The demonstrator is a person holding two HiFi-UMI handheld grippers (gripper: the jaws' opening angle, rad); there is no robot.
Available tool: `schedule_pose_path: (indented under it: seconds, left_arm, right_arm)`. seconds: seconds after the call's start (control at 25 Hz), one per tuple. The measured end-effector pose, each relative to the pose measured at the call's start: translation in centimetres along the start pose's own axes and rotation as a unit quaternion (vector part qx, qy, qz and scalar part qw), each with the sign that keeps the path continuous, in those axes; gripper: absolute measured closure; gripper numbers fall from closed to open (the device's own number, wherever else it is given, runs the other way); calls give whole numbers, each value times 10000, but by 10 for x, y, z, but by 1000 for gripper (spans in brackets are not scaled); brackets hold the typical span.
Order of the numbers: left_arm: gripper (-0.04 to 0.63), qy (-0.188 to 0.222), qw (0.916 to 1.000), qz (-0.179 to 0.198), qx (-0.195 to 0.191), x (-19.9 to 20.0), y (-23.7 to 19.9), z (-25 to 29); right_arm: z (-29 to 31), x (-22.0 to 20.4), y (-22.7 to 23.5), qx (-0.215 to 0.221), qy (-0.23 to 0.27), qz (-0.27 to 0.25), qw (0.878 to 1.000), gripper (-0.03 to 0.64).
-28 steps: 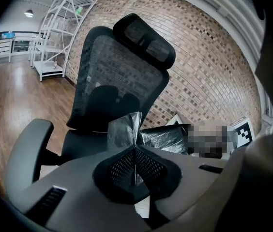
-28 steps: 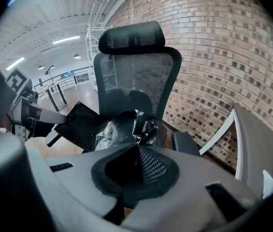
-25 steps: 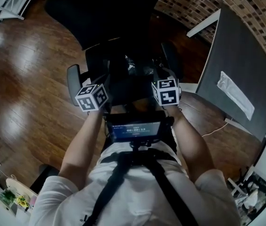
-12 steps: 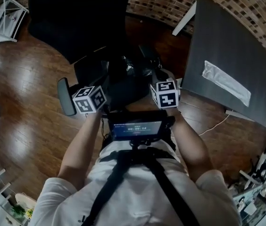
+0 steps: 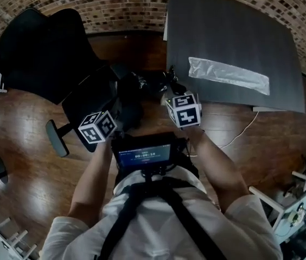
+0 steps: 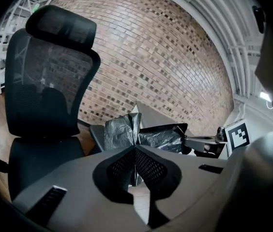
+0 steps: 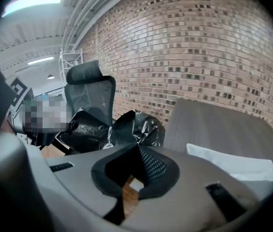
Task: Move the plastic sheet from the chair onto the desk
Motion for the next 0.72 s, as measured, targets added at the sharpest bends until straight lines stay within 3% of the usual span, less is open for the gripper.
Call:
schedule_pose_path:
  seconds: [0.4,0.72]
  left_arm:
    - [593,-224,9965,557,-583,-23,133,69]
    - [593,-482,9910,841,-926,-38,215,109]
  right_arm:
    - [-64,-37,138,-612,274,454,9967,612]
    - [-106,-56,214,-963,288,664,9927,612]
Point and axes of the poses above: the fingertips, and each gripper's own axes: z forward along the fingers, y to its right, x out of its top, the point moved 1 cm from there along -z, backward along the fingers, and after that the axes turned 2 degrees about -x, right-handed, at the moved point
